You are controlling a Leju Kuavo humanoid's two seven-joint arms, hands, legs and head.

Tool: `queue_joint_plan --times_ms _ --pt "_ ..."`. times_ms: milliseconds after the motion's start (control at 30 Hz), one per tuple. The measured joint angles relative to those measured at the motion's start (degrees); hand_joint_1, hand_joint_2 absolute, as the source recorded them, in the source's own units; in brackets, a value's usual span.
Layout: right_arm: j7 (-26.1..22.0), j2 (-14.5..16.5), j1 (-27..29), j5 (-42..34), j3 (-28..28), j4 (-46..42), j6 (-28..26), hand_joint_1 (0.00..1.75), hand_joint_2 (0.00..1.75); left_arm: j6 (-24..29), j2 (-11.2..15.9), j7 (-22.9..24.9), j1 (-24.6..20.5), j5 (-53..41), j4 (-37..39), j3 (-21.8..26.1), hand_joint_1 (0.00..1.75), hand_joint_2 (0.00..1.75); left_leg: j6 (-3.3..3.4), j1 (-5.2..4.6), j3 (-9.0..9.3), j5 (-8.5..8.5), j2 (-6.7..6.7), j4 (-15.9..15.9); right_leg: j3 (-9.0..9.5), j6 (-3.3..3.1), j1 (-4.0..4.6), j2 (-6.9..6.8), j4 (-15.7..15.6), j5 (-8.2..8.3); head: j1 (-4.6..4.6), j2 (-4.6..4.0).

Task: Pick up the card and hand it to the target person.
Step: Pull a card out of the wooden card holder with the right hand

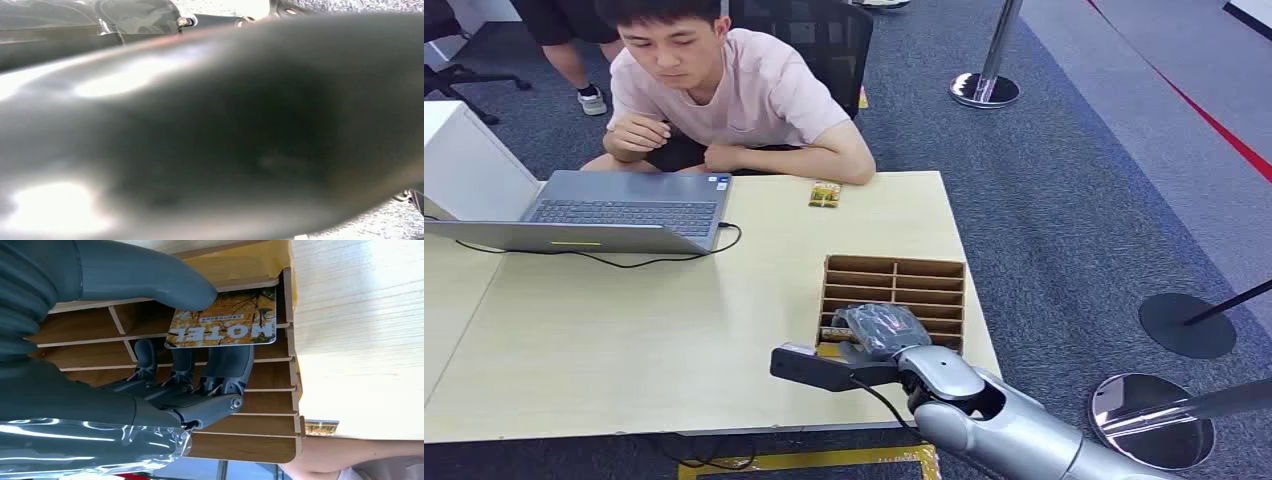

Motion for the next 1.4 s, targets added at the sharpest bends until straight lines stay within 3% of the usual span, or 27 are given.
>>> queue_joint_plan --times_ms 133,267,400,1267,1400 --pt "0.05 0.05 -0.03 0.0 -0.03 0.02 -0.04 1.44 1.75 0.09 0.0 -0.1 0.0 0.0 0.0 0.0 0.0 0.0 0.0 0.0 0.0 0.0 0.0 0.0 0.0 0.0 0.0 0.0 0.0 0.0 -0.01 0.01" --pt "0.1 0.11 -0.05 0.0 -0.09 0.02 -0.17 1.6 1.75 0.33 0.01 -0.5 0.0 -0.01 0.0 -0.01 0.0 1.75 0.0 0.0 0.01 0.0 0.0 0.0 0.0 0.0 0.0 0.0 0.0 0.0 -0.01 0.01" --pt "0.11 0.11 -0.04 0.07 -0.33 0.02 -0.25 1.75 1.75 0.87 0.02 -1.43 0.0 -0.02 0.0 -0.02 0.0 1.75 0.0 0.0 0.01 0.0 0.0 0.0 0.0 0.0 0.0 0.0 0.0 0.0 0.0 0.01" --pt "0.05 0.11 0.15 0.48 -0.63 -0.01 -0.65 1.75 1.75 0.89 0.06 -2.64 0.04 -0.05 0.0 -0.02 0.0 1.75 0.0 0.0 0.0 0.0 0.0 0.0 0.0 0.0 0.0 0.0 0.0 0.0 -0.01 0.01" --pt "-3.45 0.1 0.66 0.74 -1.61 -0.75 -4.1 1.75 1.75 0.56 0.07 -2.76 0.04 -0.02 0.0 -0.02 0.0 1.75 0.0 0.0 -0.01 0.0 0.0 0.0 -0.01 0.0 0.0 0.0 0.0 0.0 0.0 0.01"
